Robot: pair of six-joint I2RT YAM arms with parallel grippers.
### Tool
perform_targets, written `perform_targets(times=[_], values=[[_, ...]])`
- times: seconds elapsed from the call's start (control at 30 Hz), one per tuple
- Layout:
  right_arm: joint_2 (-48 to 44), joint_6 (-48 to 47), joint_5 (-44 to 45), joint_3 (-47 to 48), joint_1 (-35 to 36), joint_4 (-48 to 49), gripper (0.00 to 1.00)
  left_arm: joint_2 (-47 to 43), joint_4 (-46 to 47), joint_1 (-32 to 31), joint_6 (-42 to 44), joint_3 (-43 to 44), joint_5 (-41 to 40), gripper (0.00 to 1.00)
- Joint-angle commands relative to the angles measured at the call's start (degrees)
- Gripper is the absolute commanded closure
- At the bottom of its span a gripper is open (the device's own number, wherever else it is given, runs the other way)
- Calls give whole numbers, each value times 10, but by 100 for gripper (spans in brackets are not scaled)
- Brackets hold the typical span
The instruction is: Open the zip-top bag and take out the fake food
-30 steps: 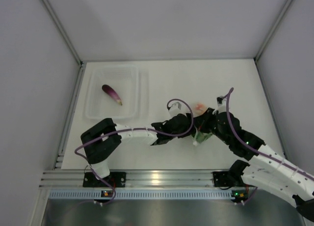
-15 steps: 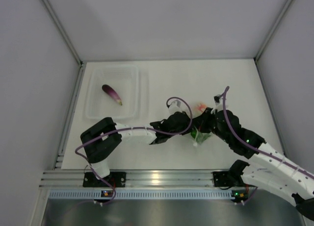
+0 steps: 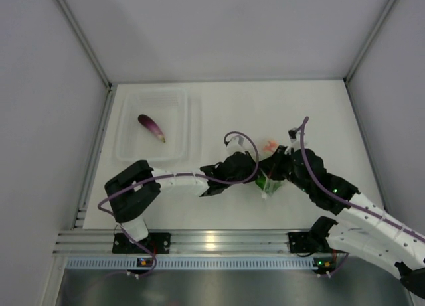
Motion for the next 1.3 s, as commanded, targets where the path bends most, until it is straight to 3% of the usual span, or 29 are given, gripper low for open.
perform_targets(times=[0.0, 0.27, 0.53, 0.77, 0.9, 1.27], values=[[1, -15, 43, 1, 0, 22, 100, -71, 17, 1, 54, -8, -14, 100], [45, -44, 91, 20, 0, 18, 100, -139, 11, 1, 113, -36, 64, 100], [66, -70, 100, 24, 2, 14, 100, -201, -67, 0, 135, -51, 2, 100], [63, -83, 129, 32, 2, 3, 100, -182, -71, -3, 205, -55, 113, 100], [88, -99, 153, 53, 3, 3, 100, -190, -18, -13, 234, -95, 153, 100], [169, -124, 155, 103, 2, -6, 100, -248, 85, -40, 346, -178, 171, 100]])
